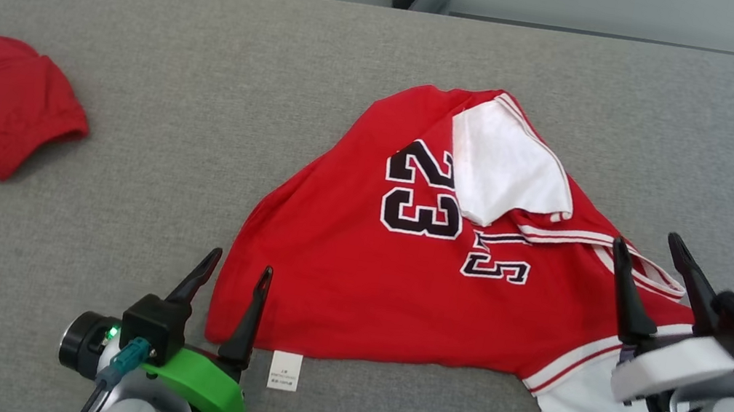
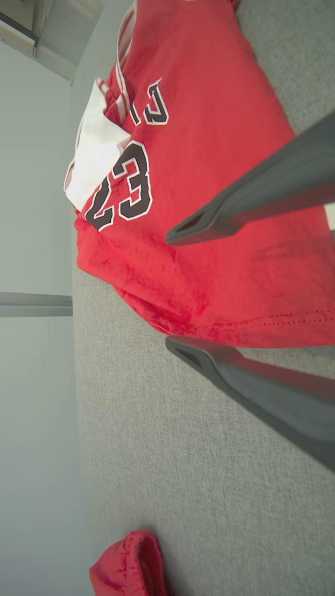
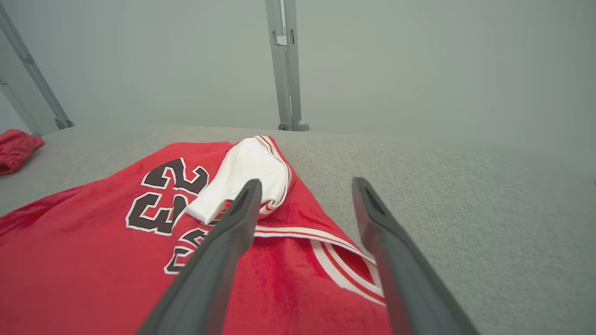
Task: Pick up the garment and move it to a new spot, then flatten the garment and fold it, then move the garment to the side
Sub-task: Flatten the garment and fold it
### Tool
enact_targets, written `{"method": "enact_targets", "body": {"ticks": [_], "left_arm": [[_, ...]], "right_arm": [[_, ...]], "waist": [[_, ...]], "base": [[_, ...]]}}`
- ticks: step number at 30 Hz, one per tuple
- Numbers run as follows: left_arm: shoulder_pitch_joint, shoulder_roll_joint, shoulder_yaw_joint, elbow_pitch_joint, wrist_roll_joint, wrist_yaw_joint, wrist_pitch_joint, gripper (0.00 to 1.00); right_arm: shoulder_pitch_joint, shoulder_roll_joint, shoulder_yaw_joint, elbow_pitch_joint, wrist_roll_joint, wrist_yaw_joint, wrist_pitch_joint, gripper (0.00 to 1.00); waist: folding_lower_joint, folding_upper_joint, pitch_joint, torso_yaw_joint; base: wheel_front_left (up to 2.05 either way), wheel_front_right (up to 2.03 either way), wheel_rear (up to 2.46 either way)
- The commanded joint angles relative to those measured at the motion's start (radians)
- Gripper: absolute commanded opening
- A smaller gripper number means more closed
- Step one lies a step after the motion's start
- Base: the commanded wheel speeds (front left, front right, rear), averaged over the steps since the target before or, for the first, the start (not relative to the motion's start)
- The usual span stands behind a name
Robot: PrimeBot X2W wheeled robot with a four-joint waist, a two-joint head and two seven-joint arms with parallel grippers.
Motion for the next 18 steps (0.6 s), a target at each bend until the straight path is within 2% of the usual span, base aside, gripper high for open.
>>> {"method": "enact_targets", "body": {"ticks": [1, 8, 9, 18], "left_arm": [[-0.024, 0.001, -0.004, -0.006, 0.002, 0.002, 0.001, 1.0], [-0.06, -0.003, -0.027, -0.022, -0.014, 0.002, 0.001, 1.0], [-0.071, -0.004, -0.041, -0.023, -0.014, 0.002, 0.001, 1.0], [-0.107, -0.005, -0.077, -0.041, -0.04, 0.002, 0.001, 1.0]], "right_arm": [[-0.059, 0.009, 0.017, 0.043, -0.023, -0.001, 0.0, 1.0], [-0.291, 0.013, 0.098, 0.253, -0.045, -0.001, 0.002, 1.0], [-0.357, 0.005, 0.125, 0.32, -0.049, -0.001, 0.015, 1.0], [-0.601, -0.014, 0.16, 0.539, -0.062, -0.001, 0.062, 1.0]], "waist": [[0.0, -0.0001, 0.042, 0.053], [0.0, -0.0001, 0.11, 0.139], [0.0, -0.0001, 0.13, 0.159], [0.0, -0.0001, 0.192, 0.219]], "base": [[0.0, 0.0, 0.0], [0.0, 0.0, 0.0], [0.0, 0.0, 0.0], [0.0, 0.0, 0.0]]}}
